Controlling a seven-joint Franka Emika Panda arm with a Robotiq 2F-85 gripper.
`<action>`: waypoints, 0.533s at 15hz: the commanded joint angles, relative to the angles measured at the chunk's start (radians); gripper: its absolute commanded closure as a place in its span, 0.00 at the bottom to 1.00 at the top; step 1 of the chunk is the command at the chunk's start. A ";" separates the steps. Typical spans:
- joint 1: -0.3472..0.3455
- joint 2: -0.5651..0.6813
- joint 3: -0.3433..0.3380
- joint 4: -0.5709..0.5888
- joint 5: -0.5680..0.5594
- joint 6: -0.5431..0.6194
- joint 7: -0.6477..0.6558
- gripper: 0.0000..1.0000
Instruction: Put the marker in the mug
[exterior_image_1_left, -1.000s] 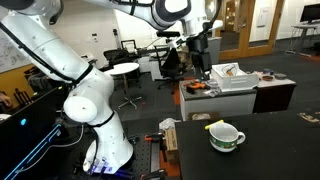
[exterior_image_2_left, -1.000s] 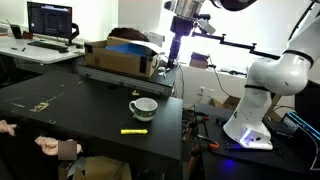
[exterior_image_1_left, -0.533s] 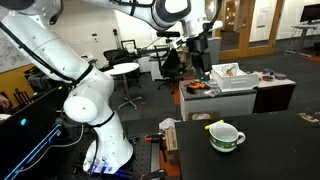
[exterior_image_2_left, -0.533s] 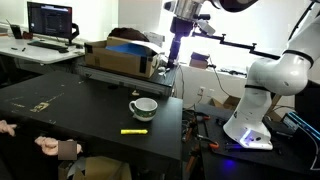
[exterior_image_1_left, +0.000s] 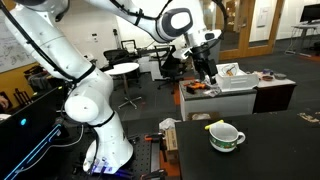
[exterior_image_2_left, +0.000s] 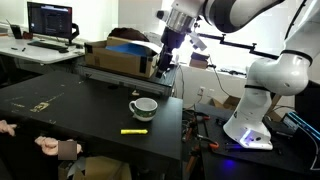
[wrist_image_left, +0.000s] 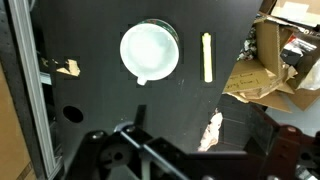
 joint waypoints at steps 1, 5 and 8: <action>0.034 0.096 -0.005 0.006 -0.003 0.105 -0.071 0.00; 0.062 0.202 -0.023 0.026 0.032 0.192 -0.181 0.00; 0.069 0.275 -0.034 0.058 0.079 0.175 -0.234 0.00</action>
